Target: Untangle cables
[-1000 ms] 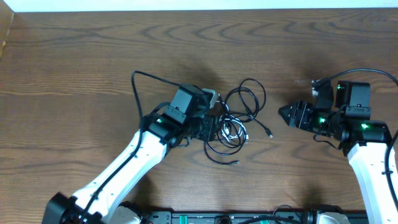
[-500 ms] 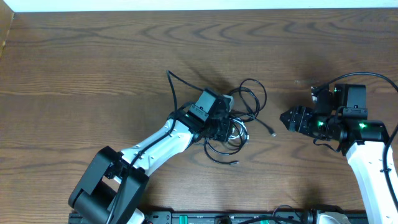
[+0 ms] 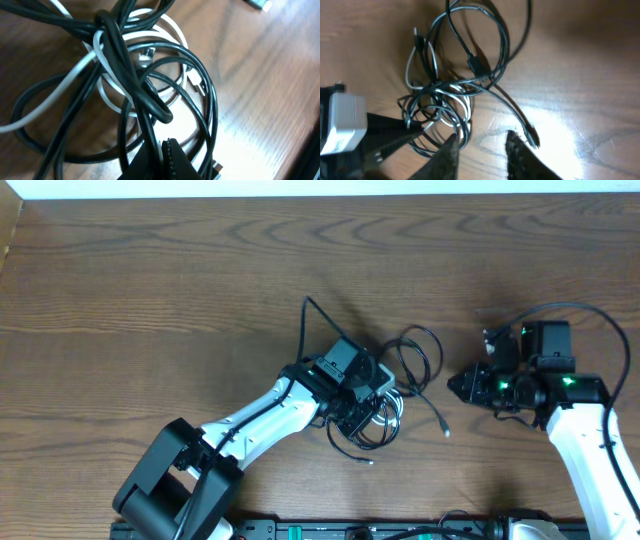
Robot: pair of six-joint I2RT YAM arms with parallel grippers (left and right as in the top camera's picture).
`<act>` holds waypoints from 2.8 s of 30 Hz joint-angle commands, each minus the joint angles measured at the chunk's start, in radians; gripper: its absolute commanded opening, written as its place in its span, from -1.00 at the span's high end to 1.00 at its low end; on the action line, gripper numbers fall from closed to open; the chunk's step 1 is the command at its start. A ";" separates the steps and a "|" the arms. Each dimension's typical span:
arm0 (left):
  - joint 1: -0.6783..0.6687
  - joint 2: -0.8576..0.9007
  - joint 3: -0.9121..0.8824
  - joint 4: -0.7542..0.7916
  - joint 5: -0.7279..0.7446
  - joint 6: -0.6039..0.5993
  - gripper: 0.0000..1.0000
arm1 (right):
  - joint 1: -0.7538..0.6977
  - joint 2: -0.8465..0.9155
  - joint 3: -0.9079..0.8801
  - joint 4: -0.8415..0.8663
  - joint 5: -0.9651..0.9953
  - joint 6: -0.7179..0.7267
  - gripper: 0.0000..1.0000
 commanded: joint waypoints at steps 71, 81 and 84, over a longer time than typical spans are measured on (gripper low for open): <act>-0.086 -0.008 0.032 0.203 -0.053 0.088 0.42 | 0.237 0.029 -0.308 0.517 -0.043 0.860 0.49; -0.086 -0.008 0.031 0.222 -0.052 0.009 0.74 | 0.264 0.035 -0.309 0.533 0.029 0.926 0.41; -0.086 -0.008 0.031 0.218 -0.052 -0.019 0.72 | 0.264 0.054 -0.309 0.541 0.028 0.940 0.38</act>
